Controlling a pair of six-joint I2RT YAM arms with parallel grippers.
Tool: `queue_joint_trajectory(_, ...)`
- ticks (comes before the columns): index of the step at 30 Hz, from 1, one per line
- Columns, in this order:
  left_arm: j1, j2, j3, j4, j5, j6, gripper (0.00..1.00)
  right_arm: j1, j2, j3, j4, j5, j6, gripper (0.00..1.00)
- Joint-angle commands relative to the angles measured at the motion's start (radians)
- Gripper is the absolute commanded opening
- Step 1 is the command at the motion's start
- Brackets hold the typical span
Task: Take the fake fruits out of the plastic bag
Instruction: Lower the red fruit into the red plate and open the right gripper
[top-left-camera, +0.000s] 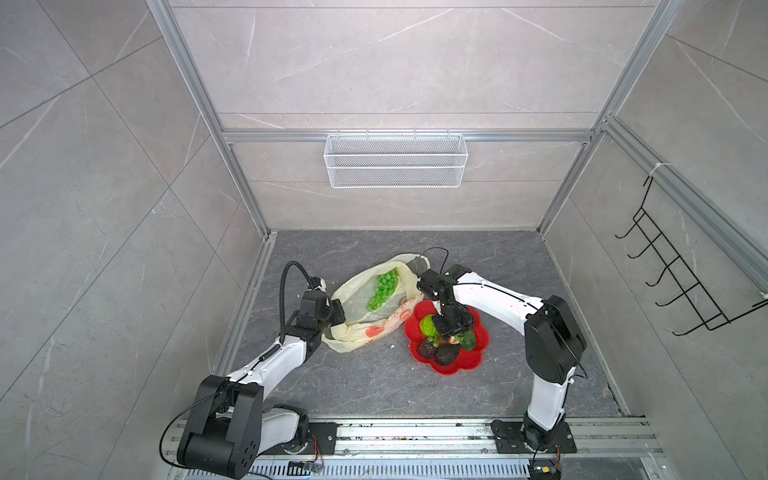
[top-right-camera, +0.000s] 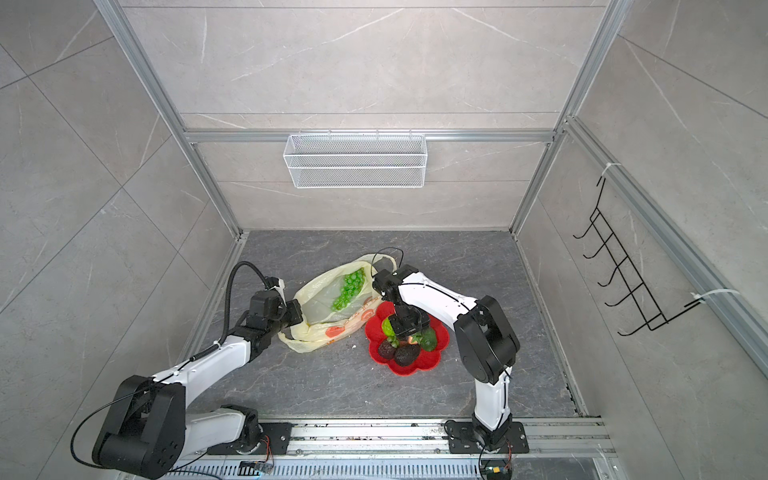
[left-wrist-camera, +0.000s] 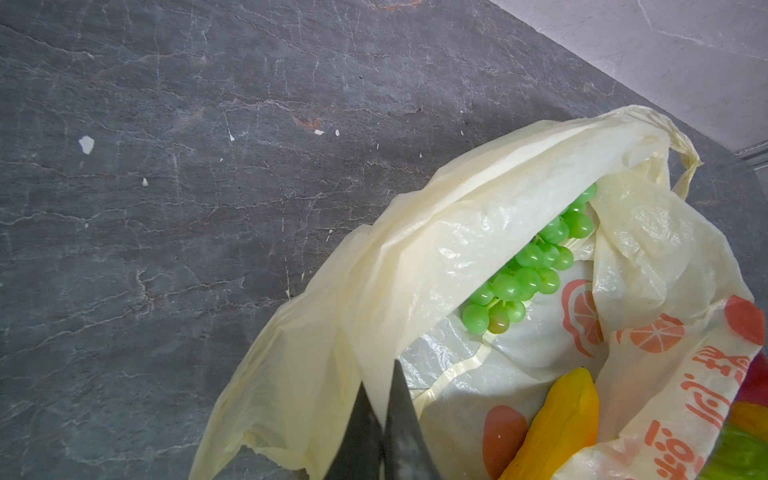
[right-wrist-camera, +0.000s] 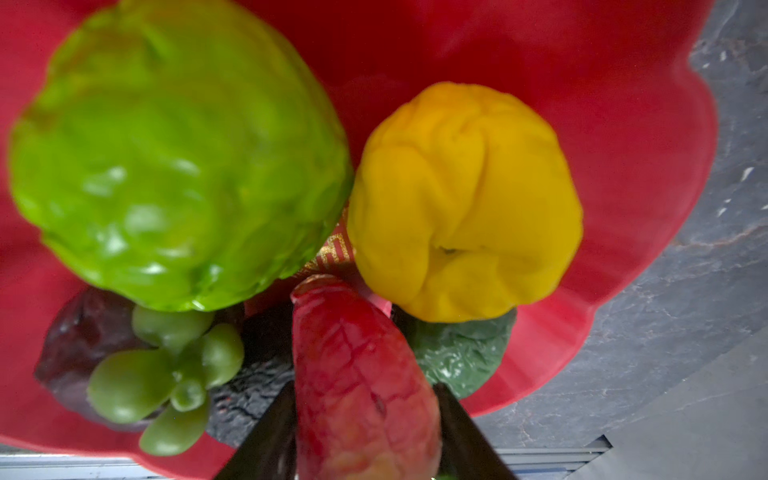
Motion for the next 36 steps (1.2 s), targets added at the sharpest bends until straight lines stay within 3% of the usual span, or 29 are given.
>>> queue_joint_trajectory(1,-0.002,0.001,0.034,0.001,-0.005,0.022,0.02,0.013,0.020,0.028,-0.023,0.020,0.012,0.58)
queue_joint_trajectory(17,-0.001,0.010,0.038,0.005,0.006,0.021,0.02,0.027,-0.024,0.053,-0.058,0.087,0.015,0.74)
queue_joint_trajectory(36,-0.008,0.061,0.067,-0.004,0.048,0.035,0.02,0.048,-0.092,0.045,-0.003,0.049,0.045,0.72)
